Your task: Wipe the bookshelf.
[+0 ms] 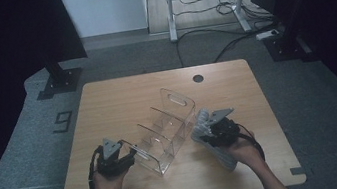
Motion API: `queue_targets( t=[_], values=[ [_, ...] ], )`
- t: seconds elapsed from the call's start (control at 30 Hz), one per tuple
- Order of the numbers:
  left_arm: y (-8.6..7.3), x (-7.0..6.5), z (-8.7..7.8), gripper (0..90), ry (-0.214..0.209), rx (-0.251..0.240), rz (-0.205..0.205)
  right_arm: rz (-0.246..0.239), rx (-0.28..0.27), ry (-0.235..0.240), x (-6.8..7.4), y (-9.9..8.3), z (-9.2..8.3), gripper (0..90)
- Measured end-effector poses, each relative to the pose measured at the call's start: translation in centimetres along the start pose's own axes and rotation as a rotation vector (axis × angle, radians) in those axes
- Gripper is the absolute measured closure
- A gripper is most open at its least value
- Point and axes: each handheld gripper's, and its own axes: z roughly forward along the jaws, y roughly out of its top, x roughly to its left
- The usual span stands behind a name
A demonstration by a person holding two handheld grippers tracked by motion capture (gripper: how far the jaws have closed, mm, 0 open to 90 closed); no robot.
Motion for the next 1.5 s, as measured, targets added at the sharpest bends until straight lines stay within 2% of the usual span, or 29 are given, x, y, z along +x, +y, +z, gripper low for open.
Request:
queue_targets(
  t=[0.23,0.3,0.43,0.73,0.97,1.2,1.5],
  values=[
    [-0.3,1.4,-0.1,44.2,-0.048,-0.011,-0.007,0.040,0.017,-0.029,-1.7,-0.9,-0.3,61.7],
    [-0.4,1.8,-0.1,45.8,-0.076,-0.017,-0.016,0.045,0.017,-0.035,-2.1,-1.1,-0.3,61.6],
    [-0.5,2.1,-0.3,46.4,-0.097,-0.013,-0.007,0.062,0.021,-0.047,-2.6,-1.4,-0.5,61.5],
    [-0.5,1.7,-0.6,46.4,-0.118,-0.004,0.010,0.105,0.043,-0.049,-3.9,-2.3,-0.5,61.2],
    [-0.5,1.1,-0.6,46.4,-0.152,-0.002,0.033,0.094,0.061,-0.030,-3.8,-2.4,0.5,60.7],
    [-0.4,0.4,-0.5,46.3,-0.194,0.001,0.054,0.089,0.040,0.006,-3.7,-2.2,1.6,60.1],
    [-0.3,0.2,-0.5,46.0,-0.212,0.006,0.071,0.100,0.038,0.020,-4.2,-2.1,3.0,62.9]
  ],
)
